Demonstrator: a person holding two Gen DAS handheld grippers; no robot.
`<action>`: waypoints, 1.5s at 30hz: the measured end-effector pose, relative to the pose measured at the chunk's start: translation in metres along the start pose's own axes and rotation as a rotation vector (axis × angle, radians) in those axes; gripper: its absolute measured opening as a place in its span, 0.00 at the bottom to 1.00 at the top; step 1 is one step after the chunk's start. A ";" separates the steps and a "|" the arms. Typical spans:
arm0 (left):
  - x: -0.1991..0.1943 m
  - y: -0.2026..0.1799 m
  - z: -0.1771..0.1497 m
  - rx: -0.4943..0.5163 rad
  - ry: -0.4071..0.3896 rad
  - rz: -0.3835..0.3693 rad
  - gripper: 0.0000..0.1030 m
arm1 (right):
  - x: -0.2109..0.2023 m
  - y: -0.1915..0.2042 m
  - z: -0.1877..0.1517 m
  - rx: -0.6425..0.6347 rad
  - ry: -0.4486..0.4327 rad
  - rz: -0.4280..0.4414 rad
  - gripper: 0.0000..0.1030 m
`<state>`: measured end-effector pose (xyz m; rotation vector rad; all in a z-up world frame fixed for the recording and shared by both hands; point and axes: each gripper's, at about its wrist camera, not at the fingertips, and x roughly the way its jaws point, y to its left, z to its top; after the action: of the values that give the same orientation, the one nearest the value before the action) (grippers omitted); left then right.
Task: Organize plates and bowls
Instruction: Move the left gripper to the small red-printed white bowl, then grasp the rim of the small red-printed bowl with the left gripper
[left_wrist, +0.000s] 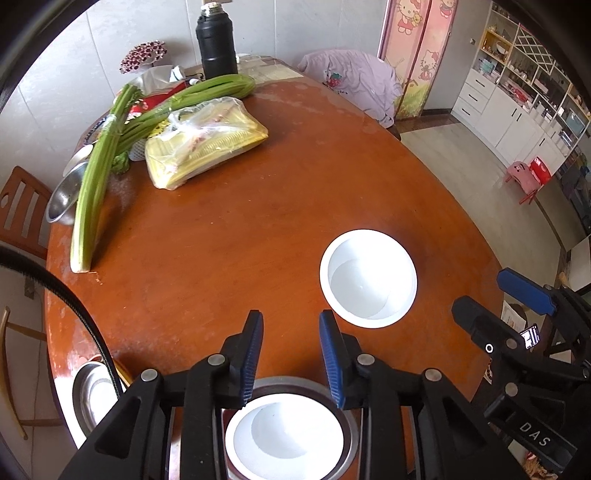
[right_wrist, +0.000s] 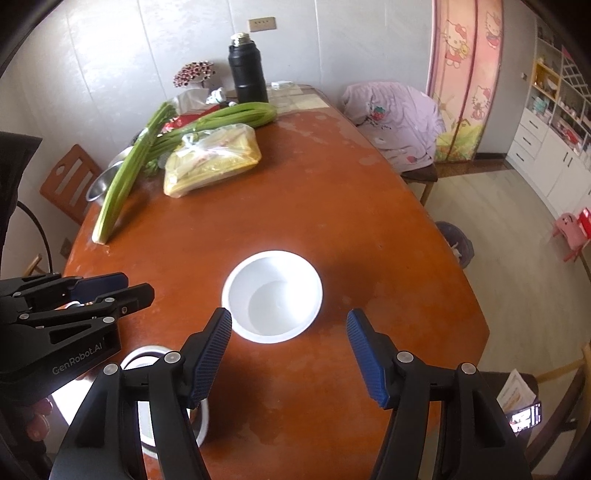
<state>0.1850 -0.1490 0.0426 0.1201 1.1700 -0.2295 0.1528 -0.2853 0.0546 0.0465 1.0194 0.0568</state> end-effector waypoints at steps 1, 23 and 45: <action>0.003 -0.001 0.001 0.002 0.004 -0.001 0.30 | 0.003 -0.002 0.001 0.004 0.003 -0.001 0.65; 0.071 -0.006 0.034 0.003 0.121 -0.055 0.31 | 0.067 -0.023 0.012 0.047 0.133 -0.008 0.65; 0.121 -0.007 0.048 -0.007 0.197 -0.123 0.31 | 0.113 -0.028 0.016 0.045 0.214 -0.041 0.65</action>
<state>0.2709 -0.1803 -0.0503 0.0652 1.3760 -0.3274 0.2264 -0.3057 -0.0351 0.0614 1.2357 0.0016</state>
